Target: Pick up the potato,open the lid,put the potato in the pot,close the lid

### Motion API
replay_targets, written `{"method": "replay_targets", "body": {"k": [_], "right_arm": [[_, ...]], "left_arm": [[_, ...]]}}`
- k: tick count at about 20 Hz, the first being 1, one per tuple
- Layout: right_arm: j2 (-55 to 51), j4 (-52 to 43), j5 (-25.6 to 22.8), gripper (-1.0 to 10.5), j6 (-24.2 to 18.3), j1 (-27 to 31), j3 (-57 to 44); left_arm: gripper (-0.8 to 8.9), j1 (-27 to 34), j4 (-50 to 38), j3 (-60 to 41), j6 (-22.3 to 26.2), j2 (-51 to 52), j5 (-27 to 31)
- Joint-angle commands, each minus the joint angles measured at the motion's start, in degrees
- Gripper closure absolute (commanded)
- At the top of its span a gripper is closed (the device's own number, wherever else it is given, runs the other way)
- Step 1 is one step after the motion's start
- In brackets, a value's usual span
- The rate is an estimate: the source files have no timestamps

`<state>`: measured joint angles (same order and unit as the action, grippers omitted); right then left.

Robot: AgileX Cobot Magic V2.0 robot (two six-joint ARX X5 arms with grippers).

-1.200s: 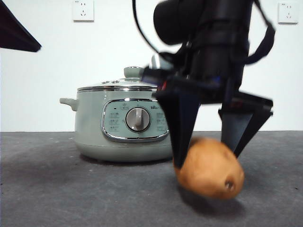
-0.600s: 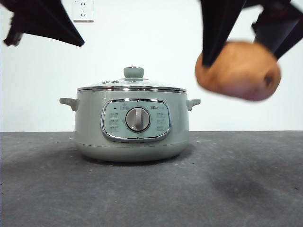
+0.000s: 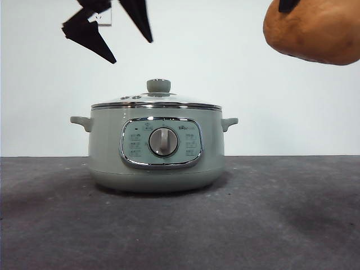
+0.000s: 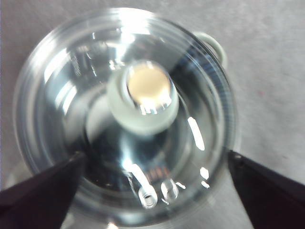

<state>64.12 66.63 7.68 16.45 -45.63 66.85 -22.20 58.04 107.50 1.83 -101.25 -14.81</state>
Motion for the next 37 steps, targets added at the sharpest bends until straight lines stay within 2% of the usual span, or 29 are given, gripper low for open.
{"method": "replay_targets", "body": {"k": [1,3,6,14,17,22,23,27,29,33,37], "right_arm": [[0.1,-0.5,-0.2,9.6,-0.2,-0.1,0.1],[0.1,-0.5,-0.2,9.6,-0.1,-0.1,0.1],[0.1,-0.5,-0.2,9.6,-0.1,-0.1,0.1],[0.1,-0.6,-0.2,9.6,0.0,-0.1,0.1],[0.1,-0.6,-0.2,9.6,0.0,-0.1,0.1],[0.1,-0.6,-0.2,9.6,-0.1,-0.1,0.1],[0.1,-0.6,-0.2,9.6,-0.1,-0.1,0.1],[0.1,-0.6,-0.3,9.6,-0.1,-0.1,0.1],[0.1,-0.6,-0.3,9.6,-0.2,-0.1,0.1],[0.1,-0.6,-3.7,9.6,0.2,-0.1,0.1],[0.1,-0.6,-6.5,9.6,2.8,0.2,0.2]], "left_arm": [[2.71,-1.8,0.5,3.9,0.8,-3.9,3.2],[2.72,-3.6,0.5,6.3,1.4,-6.8,8.1],[2.82,-5.9,-2.2,6.6,2.6,-9.1,10.8],[2.84,-7.9,-5.5,6.6,2.9,-12.2,13.4],[3.55,-7.9,-5.2,6.6,2.9,-12.3,14.1],[3.58,-7.8,-5.5,6.6,2.9,-13.3,13.7],[3.96,-7.8,-6.0,6.6,2.9,-13.3,13.7],[6.5,-7.9,-4.8,6.6,2.6,-13.6,14.8],[8.37,-7.7,-4.1,6.6,2.7,-13.6,14.8],[8.22,-7.0,-5.2,7.0,3.0,-13.6,15.0],[8.22,-6.0,-4.1,11.9,3.4,-13.6,15.0]]}}
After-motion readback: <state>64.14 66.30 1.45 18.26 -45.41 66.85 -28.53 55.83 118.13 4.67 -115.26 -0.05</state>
